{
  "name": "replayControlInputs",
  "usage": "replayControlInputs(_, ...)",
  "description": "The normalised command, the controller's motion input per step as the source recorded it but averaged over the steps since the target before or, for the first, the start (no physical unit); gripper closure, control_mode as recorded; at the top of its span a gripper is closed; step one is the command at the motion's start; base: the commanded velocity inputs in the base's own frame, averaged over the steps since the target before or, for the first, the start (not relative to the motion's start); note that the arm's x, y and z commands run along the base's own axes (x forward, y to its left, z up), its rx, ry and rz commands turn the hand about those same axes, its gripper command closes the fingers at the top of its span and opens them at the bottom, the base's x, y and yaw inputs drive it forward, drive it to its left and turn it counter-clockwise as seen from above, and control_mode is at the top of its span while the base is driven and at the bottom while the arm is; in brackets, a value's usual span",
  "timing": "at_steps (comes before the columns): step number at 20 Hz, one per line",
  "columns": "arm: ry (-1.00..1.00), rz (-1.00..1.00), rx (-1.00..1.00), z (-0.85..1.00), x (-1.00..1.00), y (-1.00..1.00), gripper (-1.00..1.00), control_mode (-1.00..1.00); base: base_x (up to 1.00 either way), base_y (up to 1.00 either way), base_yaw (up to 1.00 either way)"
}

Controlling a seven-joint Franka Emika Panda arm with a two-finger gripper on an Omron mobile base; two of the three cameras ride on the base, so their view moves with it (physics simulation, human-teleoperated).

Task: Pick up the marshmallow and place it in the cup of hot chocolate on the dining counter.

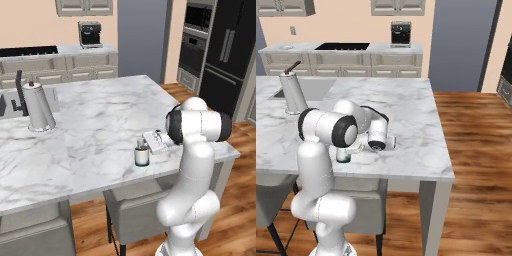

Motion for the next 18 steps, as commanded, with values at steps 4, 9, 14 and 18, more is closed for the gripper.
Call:
replayControlInputs(4, -0.01, 0.0, 0.0, -0.16, -0.13, 0.04, 1.0, -1.0, 0.0, 0.0, 0.0)
replayControlInputs(9, -0.13, 0.0, 0.0, 0.0, -0.69, 0.33, 1.0, -1.0, 0.0, 0.0, 0.0)
replayControlInputs(14, -0.09, 0.0, -0.01, 0.0, -0.16, 0.34, 1.0, -1.0, 0.0, 0.0, 0.0)
replayControlInputs(18, -0.11, 0.0, 0.0, 0.01, -0.06, -0.04, 1.0, -1.0, 0.0, 0.0, 0.0)
